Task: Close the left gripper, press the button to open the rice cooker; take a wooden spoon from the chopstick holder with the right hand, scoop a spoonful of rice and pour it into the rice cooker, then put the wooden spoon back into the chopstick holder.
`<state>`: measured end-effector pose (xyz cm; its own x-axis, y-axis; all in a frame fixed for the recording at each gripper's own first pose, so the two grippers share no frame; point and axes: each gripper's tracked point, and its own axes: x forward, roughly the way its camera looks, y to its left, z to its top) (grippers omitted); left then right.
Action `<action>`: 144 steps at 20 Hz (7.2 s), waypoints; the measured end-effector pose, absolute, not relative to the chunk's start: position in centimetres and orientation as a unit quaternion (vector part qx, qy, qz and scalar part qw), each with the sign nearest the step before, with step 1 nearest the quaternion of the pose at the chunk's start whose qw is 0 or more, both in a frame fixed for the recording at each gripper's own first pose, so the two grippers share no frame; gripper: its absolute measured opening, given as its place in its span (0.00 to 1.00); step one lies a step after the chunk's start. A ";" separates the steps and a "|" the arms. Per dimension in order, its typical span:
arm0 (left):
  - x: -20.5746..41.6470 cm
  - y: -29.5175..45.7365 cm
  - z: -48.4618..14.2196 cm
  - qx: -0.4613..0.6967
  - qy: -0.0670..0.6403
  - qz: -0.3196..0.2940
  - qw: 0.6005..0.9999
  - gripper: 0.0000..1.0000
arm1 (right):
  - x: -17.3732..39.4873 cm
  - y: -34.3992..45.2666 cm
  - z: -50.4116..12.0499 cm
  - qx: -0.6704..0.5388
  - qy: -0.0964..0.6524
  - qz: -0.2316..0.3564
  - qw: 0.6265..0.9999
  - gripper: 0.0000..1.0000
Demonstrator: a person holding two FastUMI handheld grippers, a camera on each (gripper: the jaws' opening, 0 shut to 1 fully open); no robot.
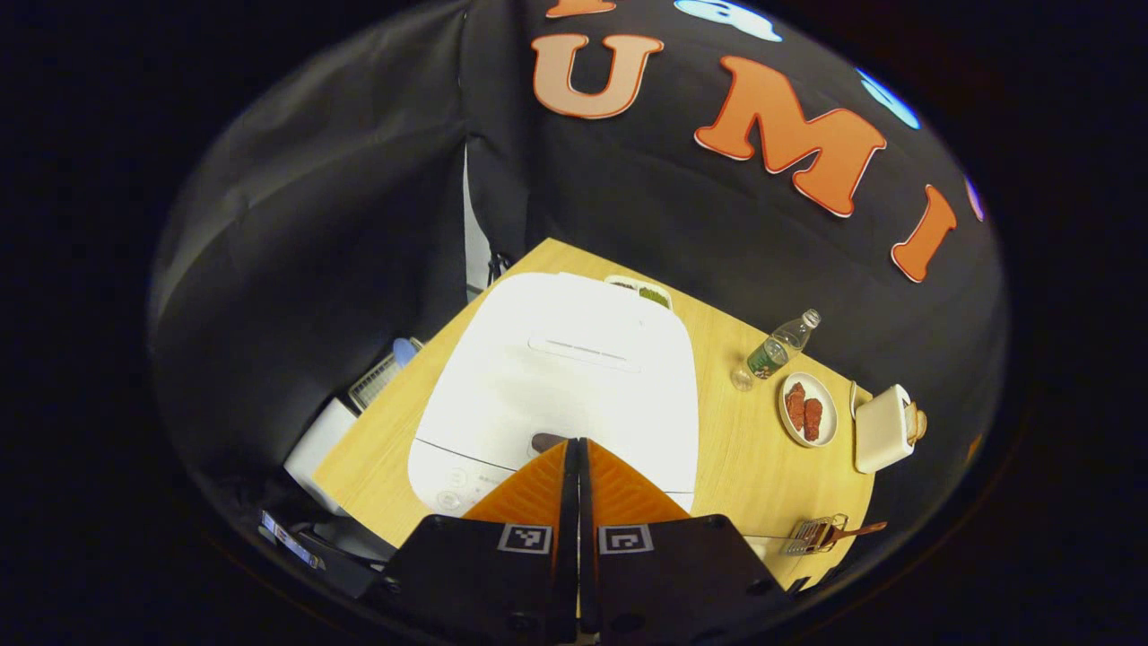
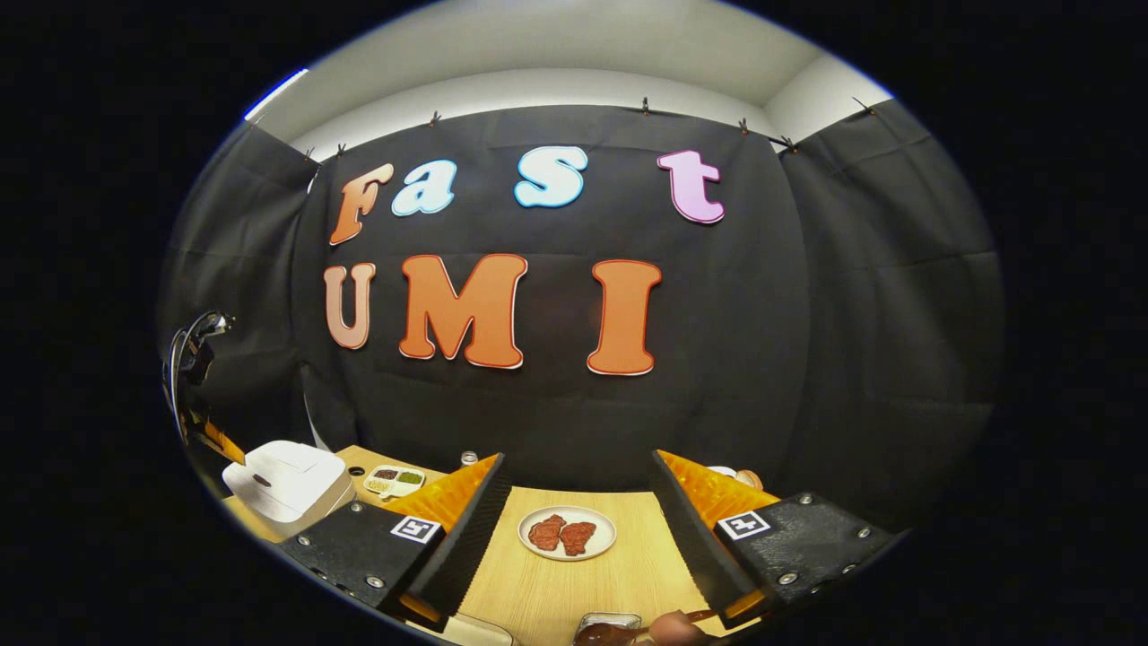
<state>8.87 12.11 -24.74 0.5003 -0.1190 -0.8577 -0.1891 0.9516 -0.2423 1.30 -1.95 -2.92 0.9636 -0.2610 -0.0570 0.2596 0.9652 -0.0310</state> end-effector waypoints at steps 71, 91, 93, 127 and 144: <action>5.1 5.7 -8.9 0.061 0.138 0.016 0.988 1.00 | -4.6 -9.1 -29.7 0.345 0.248 -0.232 0.875 0.26; 4.8 9.2 -10.3 0.009 0.132 -0.002 0.991 1.00 | -3.5 4.2 -15.4 0.267 0.226 -0.069 0.934 0.17; 4.8 9.9 -11.2 -0.001 0.143 -0.009 0.990 1.00 | -3.9 6.7 -16.0 0.280 0.243 -0.045 0.928 0.17; 3.2 20.1 -15.7 0.026 0.192 0.018 0.981 1.00 | -2.9 18.3 -27.5 -0.024 0.287 -0.064 0.955 0.10; 3.9 21.4 -16.4 0.026 0.200 0.022 0.979 1.00 | -2.3 16.7 -29.1 0.373 0.320 -0.090 0.866 0.13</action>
